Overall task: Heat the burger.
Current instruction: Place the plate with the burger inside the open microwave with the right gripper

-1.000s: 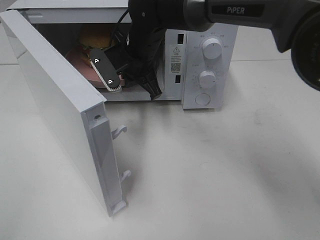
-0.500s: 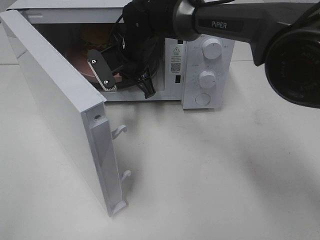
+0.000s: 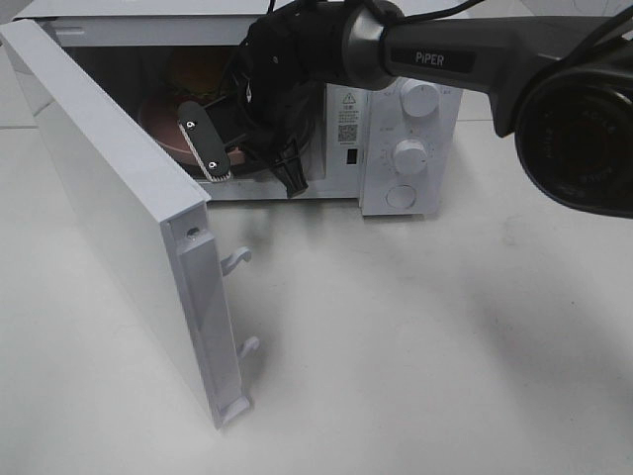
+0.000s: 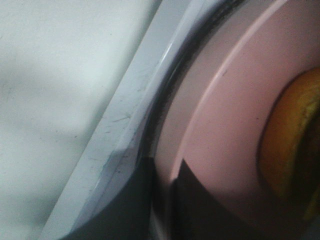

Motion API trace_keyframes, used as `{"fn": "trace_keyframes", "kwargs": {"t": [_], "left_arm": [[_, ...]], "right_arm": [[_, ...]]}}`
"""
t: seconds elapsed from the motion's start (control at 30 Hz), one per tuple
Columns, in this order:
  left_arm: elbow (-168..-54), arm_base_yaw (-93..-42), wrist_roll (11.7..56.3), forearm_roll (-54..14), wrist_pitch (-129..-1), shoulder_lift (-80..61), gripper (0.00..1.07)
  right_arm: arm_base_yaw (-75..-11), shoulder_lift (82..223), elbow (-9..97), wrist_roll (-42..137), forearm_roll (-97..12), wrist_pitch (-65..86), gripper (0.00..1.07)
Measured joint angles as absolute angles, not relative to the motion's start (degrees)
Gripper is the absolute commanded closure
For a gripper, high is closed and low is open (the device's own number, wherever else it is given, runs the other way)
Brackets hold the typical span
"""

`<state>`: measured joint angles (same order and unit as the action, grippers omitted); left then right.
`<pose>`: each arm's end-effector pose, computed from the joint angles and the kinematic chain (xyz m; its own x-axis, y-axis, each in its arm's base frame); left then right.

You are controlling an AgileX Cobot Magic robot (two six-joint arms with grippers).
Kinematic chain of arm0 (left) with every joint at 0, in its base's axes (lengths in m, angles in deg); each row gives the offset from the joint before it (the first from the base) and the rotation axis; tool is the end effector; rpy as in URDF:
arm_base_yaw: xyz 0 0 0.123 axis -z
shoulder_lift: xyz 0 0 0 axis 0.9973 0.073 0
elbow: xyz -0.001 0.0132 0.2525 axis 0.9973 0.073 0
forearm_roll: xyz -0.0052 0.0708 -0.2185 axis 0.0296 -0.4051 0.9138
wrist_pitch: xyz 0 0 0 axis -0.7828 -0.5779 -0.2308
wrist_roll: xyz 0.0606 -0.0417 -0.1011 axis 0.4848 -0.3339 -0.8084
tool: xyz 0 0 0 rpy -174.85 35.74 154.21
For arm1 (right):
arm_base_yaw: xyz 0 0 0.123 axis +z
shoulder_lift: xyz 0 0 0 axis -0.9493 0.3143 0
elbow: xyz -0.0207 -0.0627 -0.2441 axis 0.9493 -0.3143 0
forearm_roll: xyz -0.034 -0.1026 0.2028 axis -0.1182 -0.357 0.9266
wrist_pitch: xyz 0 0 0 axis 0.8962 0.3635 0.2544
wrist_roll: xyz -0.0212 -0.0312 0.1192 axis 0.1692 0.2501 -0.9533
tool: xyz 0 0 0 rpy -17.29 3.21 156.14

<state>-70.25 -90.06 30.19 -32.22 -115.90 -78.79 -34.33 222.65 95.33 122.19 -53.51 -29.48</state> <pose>0.0347 -0.0021 0.2534 -0.4503 -0.0532 -0.8913 -0.0499 0.9982 -0.0343 0.4208 0.3034 0.1240 0.5218 -0.8507 0.0629 -0.6404 -0.4394 -0.6300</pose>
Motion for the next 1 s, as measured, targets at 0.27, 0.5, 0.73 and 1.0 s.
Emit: {"fn": "trace_keyframes", "kwargs": {"t": [0.27,0.5,0.73,1.0], "left_arm": [[-70.25,-90.06,30.19,-32.22,-115.9,-78.79,0.17],[-70.25,-90.06,30.19,-32.22,-115.9,-78.79,0.17],[-70.25,-90.06,30.19,-32.22,-115.9,-78.79,0.17],[-70.25,-90.06,30.19,-32.22,-115.9,-78.79,0.17]], "right_arm": [[-34.33,222.36,95.68,120.07,-53.56,-25.58,0.67],[-34.33,222.36,95.68,118.64,-53.56,-25.53,0.53],[-34.33,222.02,92.75,116.4,-53.56,-23.46,0.43],[-34.33,219.61,89.49,116.17,-52.42,-22.49,0.41]]}}
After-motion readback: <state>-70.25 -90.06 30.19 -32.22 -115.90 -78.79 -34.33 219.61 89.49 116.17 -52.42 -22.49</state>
